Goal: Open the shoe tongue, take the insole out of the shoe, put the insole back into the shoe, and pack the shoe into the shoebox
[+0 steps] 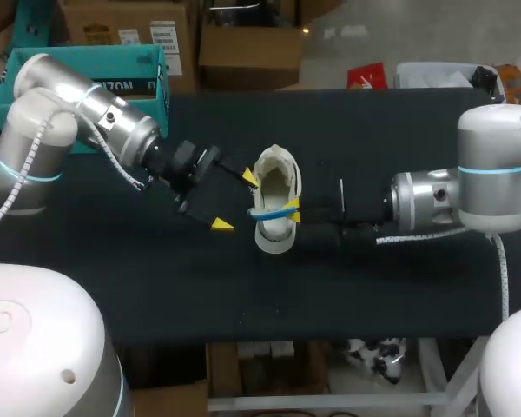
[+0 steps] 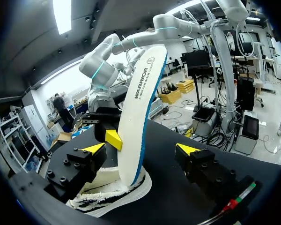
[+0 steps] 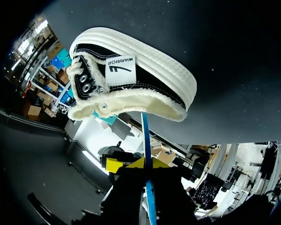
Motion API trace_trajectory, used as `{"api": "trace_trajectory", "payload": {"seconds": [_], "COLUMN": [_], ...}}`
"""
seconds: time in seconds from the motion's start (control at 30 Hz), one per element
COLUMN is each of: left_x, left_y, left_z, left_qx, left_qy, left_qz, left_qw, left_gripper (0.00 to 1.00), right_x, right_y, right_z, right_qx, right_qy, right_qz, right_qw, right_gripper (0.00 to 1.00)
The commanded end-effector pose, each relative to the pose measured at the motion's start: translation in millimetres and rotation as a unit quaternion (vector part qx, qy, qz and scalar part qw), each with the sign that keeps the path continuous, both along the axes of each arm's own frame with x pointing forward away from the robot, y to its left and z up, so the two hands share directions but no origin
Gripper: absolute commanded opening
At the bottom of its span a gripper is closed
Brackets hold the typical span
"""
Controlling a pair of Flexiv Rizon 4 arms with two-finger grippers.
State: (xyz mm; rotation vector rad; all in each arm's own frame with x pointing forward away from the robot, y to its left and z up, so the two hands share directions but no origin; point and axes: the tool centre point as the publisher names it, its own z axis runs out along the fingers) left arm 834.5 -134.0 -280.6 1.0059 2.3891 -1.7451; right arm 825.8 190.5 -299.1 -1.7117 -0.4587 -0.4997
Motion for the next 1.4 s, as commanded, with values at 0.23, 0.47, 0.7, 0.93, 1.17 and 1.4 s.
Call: {"api": "trace_trajectory", "payload": {"seconds": [0.23,0.47,0.7,0.93,1.17,1.4], "left_x": [2.0,2.0,3.3,4.6,12.5,28.8], "left_y": [-17.6,-22.7,-23.1,-23.9,-28.0,-33.2], "left_z": [-7.2,-5.6,-7.4,-10.4,-14.8,-17.7], "left_qx": [-0.034,-0.028,-0.022,-0.005,0.002,0.0], "left_qy": [-0.023,-0.025,-0.024,-0.036,-0.081,-0.12], "left_qz": [0.049,0.041,0.04,0.024,0.002,-0.024], "left_qw": [0.998,0.998,0.999,0.999,0.997,0.992], "left_gripper": [0.54,0.2,0.0,0.0,0.0,0.0], "right_x": [-3.6,-4.2,-4.3,-4.9,-10.3,-15.8], "right_y": [5.3,7.2,8.6,11.1,15.0,16.2], "right_z": [0.3,-0.1,-1.0,-0.9,0.6,-4.3], "right_qx": [-0.002,-0.005,-0.006,-0.013,-0.052,-0.069], "right_qy": [0.002,0.007,0.007,0.005,-0.002,-0.02], "right_qz": [-0.007,-0.01,-0.012,-0.012,-0.015,-0.037], "right_qw": [1.0,1.0,1.0,1.0,0.999,0.997], "right_gripper": [0.0,0.0,0.0,0.39,1.0,1.0]}}
